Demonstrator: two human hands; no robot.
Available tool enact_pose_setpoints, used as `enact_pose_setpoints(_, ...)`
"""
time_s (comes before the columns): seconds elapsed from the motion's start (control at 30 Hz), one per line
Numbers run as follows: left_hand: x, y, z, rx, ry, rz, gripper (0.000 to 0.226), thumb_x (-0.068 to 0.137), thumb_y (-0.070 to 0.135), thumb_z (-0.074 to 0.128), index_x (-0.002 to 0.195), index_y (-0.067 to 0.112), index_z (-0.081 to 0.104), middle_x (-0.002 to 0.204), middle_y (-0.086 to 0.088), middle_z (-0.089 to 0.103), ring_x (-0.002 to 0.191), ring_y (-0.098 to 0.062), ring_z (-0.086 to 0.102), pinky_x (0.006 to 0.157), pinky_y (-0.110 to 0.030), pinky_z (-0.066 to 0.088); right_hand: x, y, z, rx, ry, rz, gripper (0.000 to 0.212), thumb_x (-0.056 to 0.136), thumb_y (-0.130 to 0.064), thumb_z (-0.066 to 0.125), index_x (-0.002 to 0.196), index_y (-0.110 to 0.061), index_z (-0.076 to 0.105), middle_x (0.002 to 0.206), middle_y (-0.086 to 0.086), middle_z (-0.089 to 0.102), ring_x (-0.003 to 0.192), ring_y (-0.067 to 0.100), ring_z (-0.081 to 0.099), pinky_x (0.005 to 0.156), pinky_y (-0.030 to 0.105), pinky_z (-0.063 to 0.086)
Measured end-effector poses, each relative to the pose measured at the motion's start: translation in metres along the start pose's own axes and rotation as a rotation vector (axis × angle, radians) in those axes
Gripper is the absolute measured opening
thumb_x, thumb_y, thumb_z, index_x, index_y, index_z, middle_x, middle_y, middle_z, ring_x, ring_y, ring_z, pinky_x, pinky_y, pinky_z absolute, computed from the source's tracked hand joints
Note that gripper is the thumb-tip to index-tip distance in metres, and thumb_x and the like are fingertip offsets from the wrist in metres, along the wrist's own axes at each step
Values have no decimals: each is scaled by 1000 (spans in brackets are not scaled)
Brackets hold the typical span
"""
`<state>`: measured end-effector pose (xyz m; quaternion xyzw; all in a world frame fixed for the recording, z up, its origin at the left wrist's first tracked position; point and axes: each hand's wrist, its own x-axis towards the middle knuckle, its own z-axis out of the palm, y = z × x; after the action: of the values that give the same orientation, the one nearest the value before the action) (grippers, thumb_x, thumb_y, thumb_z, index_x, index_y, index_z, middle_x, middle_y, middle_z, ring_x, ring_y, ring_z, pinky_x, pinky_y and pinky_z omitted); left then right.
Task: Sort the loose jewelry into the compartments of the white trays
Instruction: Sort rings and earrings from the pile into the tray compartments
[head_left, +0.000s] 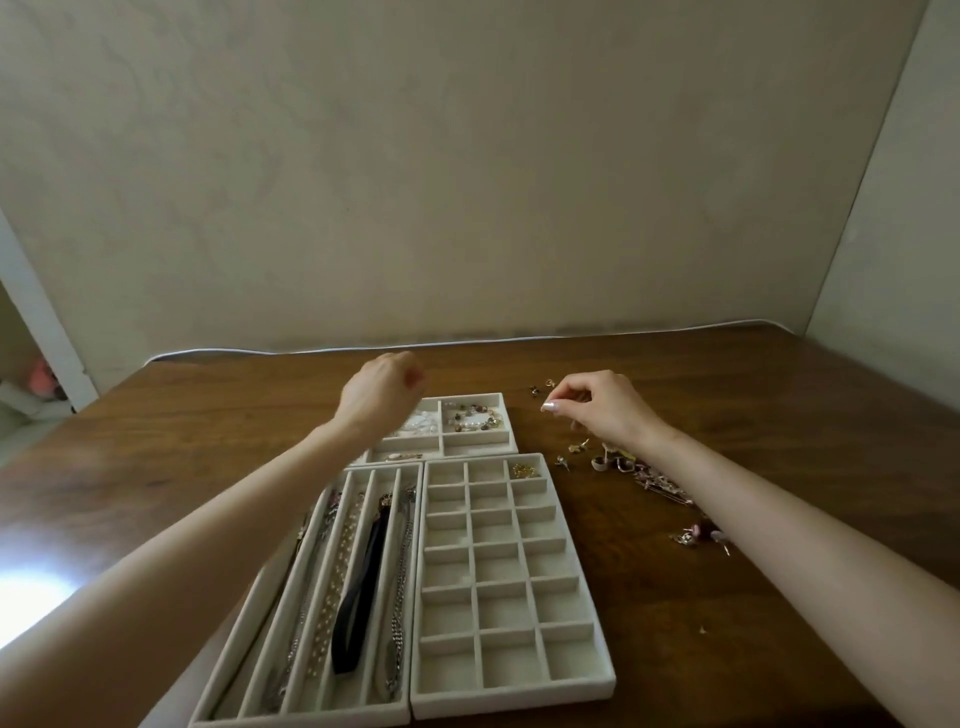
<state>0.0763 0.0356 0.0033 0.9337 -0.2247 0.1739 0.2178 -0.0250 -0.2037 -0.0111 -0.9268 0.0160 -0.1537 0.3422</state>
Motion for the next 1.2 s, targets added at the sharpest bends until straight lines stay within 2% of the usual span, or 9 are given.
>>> enact_pose_setpoints(0.1, -16, 41, 13, -75, -61, 185, 14, 91, 24, 55, 98, 15, 62, 100, 0, 62, 86, -14, 56, 69, -24, 41, -6, 11, -10, -23, -2, 29, 12, 90, -22, 62, 96, -14, 69, 91, -3, 65, 75, 8, 59, 64, 16, 45)
enact_pose_setpoints(0.2, -23, 72, 29, -120, -169, 269, 16, 91, 27, 56, 100, 16, 62, 103, 0, 62, 90, -15, 58, 78, -32, 51, -14, 23, -19, -65, -9, 54, 13, 90, -21, 62, 98, -14, 69, 94, -5, 64, 82, 5, 58, 70, 16, 44)
enact_pose_setpoints(0.37, -26, 105, 55, -81, -248, 296, 15, 88, 26, 59, 101, 18, 63, 106, 1, 63, 98, -17, 59, 81, -35, 52, -24, 45, -38, -127, 15, 126, 9, 90, -17, 62, 95, -18, 69, 99, -3, 66, 92, 8, 59, 82, 23, 46)
enact_pose_setpoints(0.57, -20, 129, 85, 35, -348, 289, 18, 87, 29, 58, 102, 19, 60, 108, -3, 61, 106, -21, 55, 87, -36, 49, -29, 65, -44, -181, 5, 199, 14, 90, -10, 61, 96, -19, 70, 107, -3, 66, 92, 5, 55, 81, 20, 42)
enact_pose_setpoints(0.67, -19, 139, 94, 92, -389, 283, 30, 85, 38, 62, 108, 19, 58, 116, -3, 57, 113, -22, 49, 91, -35, 43, -28, 72, -46, -181, 32, 194, 14, 89, -11, 62, 94, -20, 70, 106, -3, 68, 90, 4, 56, 78, 20, 42)
enact_pose_setpoints(0.87, -17, 144, 103, 124, -393, 297, 32, 86, 39, 60, 111, 20, 56, 119, -4, 54, 116, -22, 46, 92, -34, 40, -26, 82, -52, -187, 35, 198, 13, 90, -13, 62, 91, -24, 70, 104, -4, 68, 97, 10, 60, 82, 25, 47)
enact_pose_setpoints(1.0, -15, 141, 100, 65, -390, 306, 24, 85, 35, 60, 102, 19, 56, 108, -1, 57, 106, -19, 52, 84, -30, 45, -24, 84, -53, -176, 49, 187, 14, 90, -13, 62, 91, -23, 71, 104, -3, 68, 98, 10, 60, 85, 28, 48)
enact_pose_setpoints(1.13, -8, 132, 87, -219, -261, 150, 11, 84, 17, 62, 88, 15, 53, 83, 3, 59, 77, -15, 59, 57, -18, 45, -21, 83, -51, -164, 33, 172, 13, 90, -13, 61, 92, -22, 71, 104, -2, 68, 100, 11, 60, 90, 31, 49)
enact_pose_setpoints(1.2, -5, 124, 80, -241, -220, 119, 11, 83, 15, 64, 85, 14, 53, 80, 4, 60, 75, -15, 59, 59, -24, 48, -18, 80, -48, -137, 21, 157, 13, 90, -13, 62, 90, -22, 71, 103, -2, 68, 98, 10, 60, 90, 32, 50)
